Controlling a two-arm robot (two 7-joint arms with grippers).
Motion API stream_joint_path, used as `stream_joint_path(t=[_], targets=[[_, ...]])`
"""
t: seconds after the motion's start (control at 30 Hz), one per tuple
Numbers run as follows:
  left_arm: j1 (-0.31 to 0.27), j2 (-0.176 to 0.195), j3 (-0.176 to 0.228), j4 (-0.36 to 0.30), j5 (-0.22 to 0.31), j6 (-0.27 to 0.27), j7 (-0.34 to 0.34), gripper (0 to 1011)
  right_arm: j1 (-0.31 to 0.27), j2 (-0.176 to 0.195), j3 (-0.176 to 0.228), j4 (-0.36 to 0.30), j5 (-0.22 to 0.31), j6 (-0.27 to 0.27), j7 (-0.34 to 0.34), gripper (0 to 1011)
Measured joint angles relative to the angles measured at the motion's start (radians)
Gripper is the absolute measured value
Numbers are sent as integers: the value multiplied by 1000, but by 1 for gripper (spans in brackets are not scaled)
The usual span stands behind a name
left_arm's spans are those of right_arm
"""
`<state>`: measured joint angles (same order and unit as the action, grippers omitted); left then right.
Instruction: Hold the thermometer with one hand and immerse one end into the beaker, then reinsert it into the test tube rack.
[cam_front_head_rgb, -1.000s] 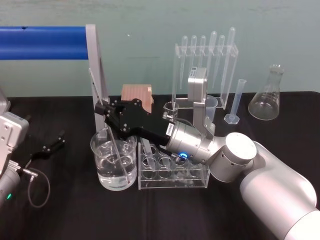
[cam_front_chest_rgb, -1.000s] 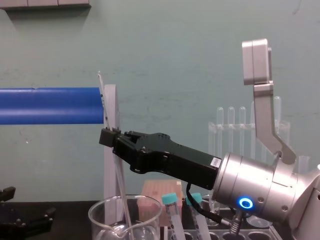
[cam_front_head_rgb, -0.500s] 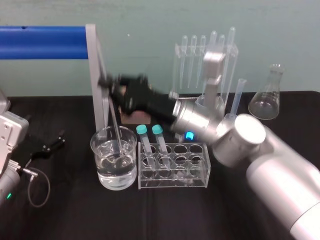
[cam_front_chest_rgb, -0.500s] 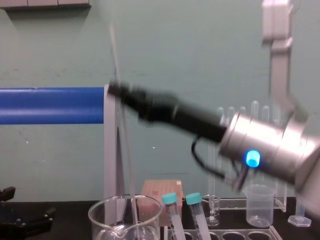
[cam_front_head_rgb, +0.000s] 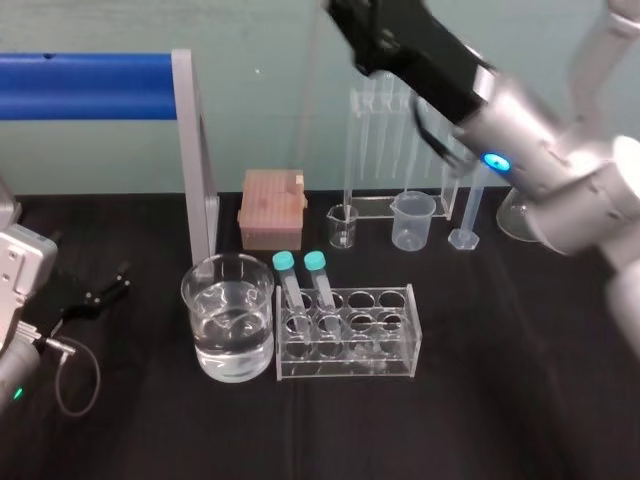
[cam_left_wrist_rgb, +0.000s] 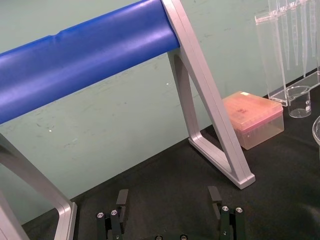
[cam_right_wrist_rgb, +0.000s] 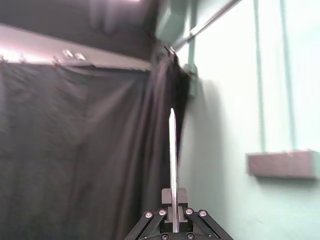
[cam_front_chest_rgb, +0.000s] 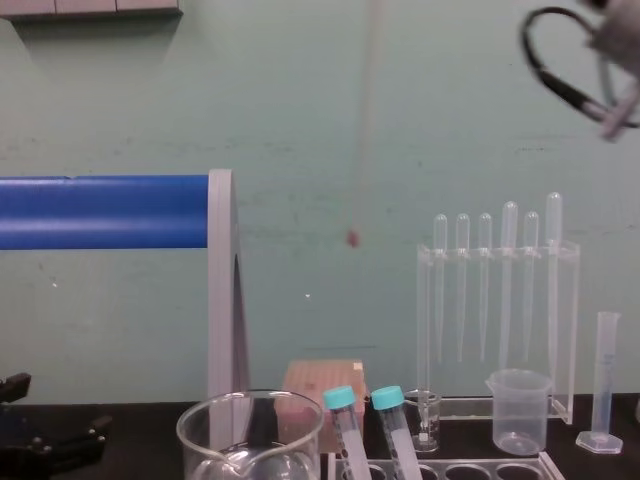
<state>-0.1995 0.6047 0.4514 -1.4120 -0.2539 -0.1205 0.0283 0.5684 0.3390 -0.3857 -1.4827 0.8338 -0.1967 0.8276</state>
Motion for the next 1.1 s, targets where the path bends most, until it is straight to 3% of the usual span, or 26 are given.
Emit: stream_joint_path(t=[0.07, 0.13, 0.27, 0.37, 0.67, 1.1], targets=[[0, 0, 0, 0, 0, 0, 0, 1008, -27, 34, 7, -29, -10, 11, -25, 55], [0, 0, 0, 0, 0, 0, 0, 1008, -78, 91, 14, -71, -23, 32, -62, 56], [0, 0, 0, 0, 0, 0, 0, 1008, -140, 143, 14, -107, -26, 45, -86, 55], [0, 0, 0, 0, 0, 0, 0, 1008, -172, 160, 10, -115, -30, 39, -93, 56], [0, 0, 0, 0, 0, 0, 0, 1008, -198, 156, -15, -72, -53, -13, -84, 55], [0, 0, 0, 0, 0, 0, 0, 1008, -185, 122, -50, 10, -97, -22, -85, 56]])
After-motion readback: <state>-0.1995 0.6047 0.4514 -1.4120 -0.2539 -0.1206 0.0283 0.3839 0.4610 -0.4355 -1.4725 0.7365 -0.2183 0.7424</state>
